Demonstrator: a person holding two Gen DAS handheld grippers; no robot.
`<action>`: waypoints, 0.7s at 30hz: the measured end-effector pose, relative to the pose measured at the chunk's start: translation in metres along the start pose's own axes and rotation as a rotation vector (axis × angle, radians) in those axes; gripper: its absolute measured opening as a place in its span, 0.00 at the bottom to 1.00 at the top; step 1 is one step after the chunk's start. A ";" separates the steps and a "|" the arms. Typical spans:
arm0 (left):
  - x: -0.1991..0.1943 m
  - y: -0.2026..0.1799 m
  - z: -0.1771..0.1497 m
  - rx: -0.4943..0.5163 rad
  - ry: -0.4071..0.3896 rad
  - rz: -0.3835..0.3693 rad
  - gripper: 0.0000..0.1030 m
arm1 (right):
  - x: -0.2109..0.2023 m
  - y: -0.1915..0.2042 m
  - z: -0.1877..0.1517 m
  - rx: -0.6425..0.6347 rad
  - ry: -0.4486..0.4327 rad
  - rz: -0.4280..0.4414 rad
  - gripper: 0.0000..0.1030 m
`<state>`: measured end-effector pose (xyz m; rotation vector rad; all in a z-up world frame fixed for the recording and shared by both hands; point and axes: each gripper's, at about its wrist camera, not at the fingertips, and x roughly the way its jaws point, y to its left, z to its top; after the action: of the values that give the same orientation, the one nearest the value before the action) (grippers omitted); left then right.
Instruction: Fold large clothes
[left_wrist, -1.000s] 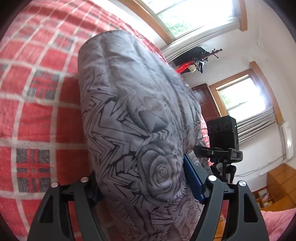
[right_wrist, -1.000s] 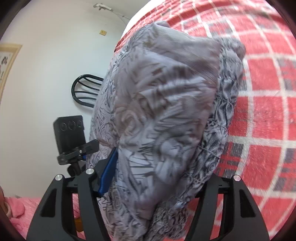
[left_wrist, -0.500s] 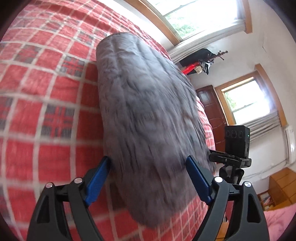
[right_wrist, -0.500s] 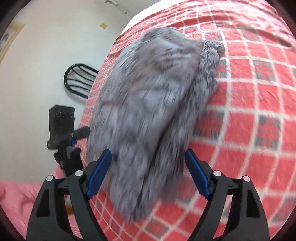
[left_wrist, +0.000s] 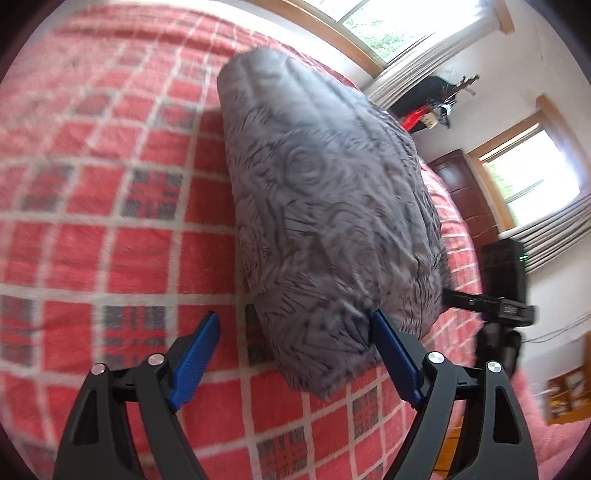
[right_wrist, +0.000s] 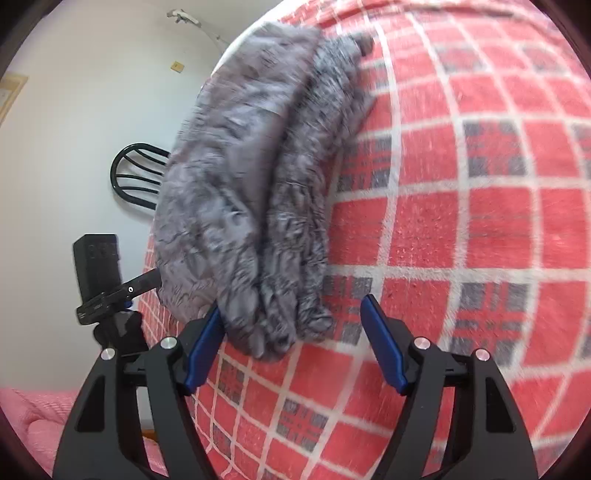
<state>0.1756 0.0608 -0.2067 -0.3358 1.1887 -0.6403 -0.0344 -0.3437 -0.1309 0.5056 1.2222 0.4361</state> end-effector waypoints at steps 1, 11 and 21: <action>-0.007 -0.010 -0.002 0.016 -0.009 0.044 0.81 | -0.003 0.009 0.000 -0.017 -0.009 -0.042 0.71; -0.046 -0.084 -0.040 0.069 -0.052 0.358 0.82 | -0.026 0.092 -0.052 -0.185 -0.099 -0.559 0.90; -0.074 -0.103 -0.072 0.055 -0.117 0.478 0.82 | -0.017 0.126 -0.077 -0.161 -0.099 -0.539 0.90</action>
<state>0.0624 0.0330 -0.1189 -0.0351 1.0851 -0.2318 -0.1187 -0.2413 -0.0639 0.0476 1.1614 0.0471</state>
